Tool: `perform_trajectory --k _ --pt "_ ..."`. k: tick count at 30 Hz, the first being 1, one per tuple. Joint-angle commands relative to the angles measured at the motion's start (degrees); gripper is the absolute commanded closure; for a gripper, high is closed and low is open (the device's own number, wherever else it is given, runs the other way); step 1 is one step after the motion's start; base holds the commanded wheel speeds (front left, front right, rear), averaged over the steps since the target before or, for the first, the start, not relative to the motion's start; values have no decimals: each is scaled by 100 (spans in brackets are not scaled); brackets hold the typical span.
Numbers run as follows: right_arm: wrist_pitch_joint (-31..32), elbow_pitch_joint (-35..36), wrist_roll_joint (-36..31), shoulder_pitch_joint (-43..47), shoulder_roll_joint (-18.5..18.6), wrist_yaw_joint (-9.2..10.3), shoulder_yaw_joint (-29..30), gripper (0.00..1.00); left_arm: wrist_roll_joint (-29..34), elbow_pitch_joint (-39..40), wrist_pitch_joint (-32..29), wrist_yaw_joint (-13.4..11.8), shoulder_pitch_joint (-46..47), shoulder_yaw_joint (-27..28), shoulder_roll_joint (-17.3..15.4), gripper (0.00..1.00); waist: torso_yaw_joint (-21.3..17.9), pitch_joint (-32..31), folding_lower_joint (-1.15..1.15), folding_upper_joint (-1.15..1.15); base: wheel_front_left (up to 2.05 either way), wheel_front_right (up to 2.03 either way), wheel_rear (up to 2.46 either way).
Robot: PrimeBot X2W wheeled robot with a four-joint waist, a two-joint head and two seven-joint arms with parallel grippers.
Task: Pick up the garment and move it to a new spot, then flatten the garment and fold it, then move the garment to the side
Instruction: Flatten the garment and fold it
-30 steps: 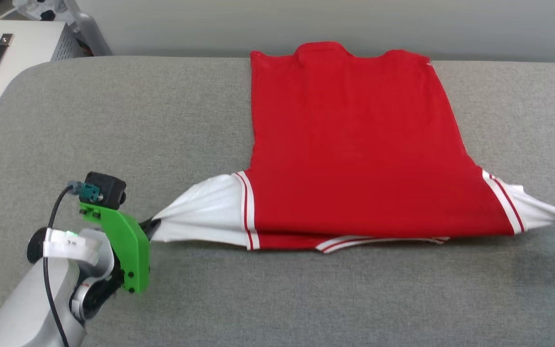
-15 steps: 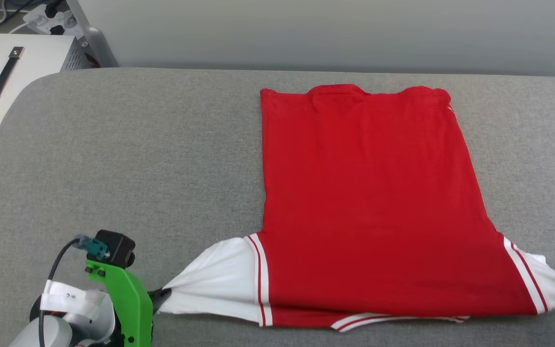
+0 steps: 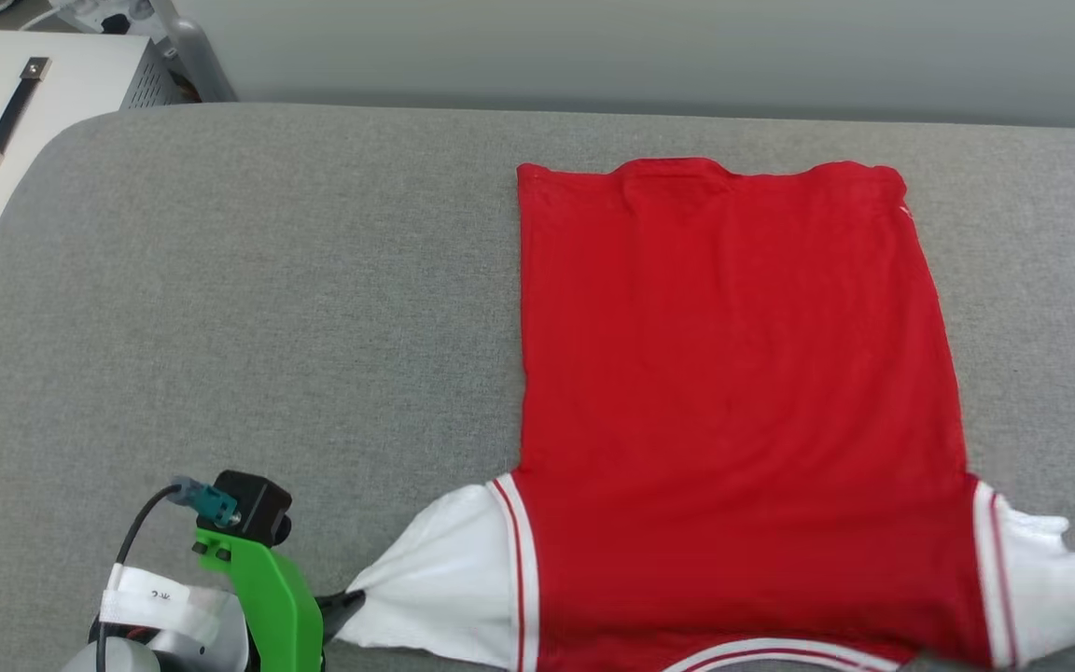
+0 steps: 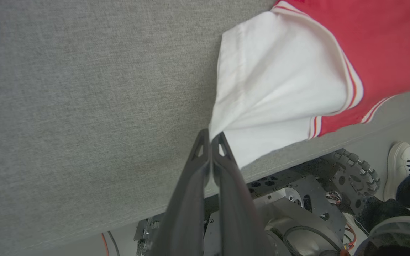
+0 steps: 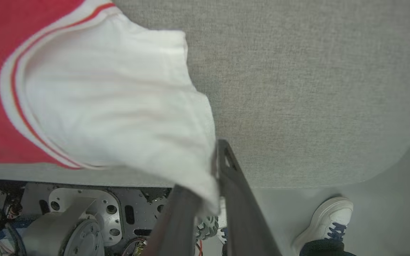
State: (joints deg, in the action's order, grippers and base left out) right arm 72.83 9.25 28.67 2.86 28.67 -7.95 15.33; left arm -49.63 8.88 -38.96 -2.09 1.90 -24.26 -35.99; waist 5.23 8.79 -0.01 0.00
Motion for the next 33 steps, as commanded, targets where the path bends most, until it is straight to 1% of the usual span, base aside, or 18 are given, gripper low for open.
perform_trajectory --k 1,3,8,9,10,13,17,19,23,25,29,33 --pt "-11 167 -69 -17 217 46 -78 0 -108 72 -70 -15 -16 -3 7 100 51 149 1 0 0 0 0" --pt "21 324 31 -203 222 46 -77 0 -176 188 -151 -38 -27 -1 -2 100 64 281 1 0 0 0 0" --pt "309 607 138 -949 160 46 -17 0 -87 563 -331 -56 13 -106 -103 100 172 683 1 0 0 0 0" --pt "375 630 169 -1169 127 46 -7 0 -89 676 -356 -65 33 -117 -97 100 212 793 1 0 0 0 0" --pt "524 621 189 -1607 74 46 2 0 -38 877 -398 -65 96 -151 -111 100 304 1007 1 0 0 0 0" --pt "756 500 140 -2275 45 46 -51 0 73 1107 -444 -40 217 -218 -126 100 465 1309 1 0 0 0 0" --pt "999 193 -78 -3212 31 46 -188 0 201 1352 -446 -3 399 -288 -86 100 702 1732 1 0 0 0 0" --pt "1084 -68 -234 -3721 28 46 -280 0 254 1452 -440 1 479 -302 -67 100 821 1924 1 0 0 0 0" --pt "1158 -584 -535 -4548 74 46 -408 0 439 1551 -405 48 643 -333 -93 100 1024 2246 1 0 0 0 0" --pt "1120 -882 -742 -4930 82 46 -377 0 485 1576 -370 94 712 -364 -68 100 1113 2372 1 0 0 0 0" --pt "1020 -1391 -1186 -5546 47 46 -373 0 556 1598 -249 174 829 -408 21 100 1273 2591 1 0 0 0 0" --pt "997 -1729 -1432 -5976 -25 46 -351 0 615 1543 -154 233 903 -450 83 100 1397 2766 1 0 0 0 0"
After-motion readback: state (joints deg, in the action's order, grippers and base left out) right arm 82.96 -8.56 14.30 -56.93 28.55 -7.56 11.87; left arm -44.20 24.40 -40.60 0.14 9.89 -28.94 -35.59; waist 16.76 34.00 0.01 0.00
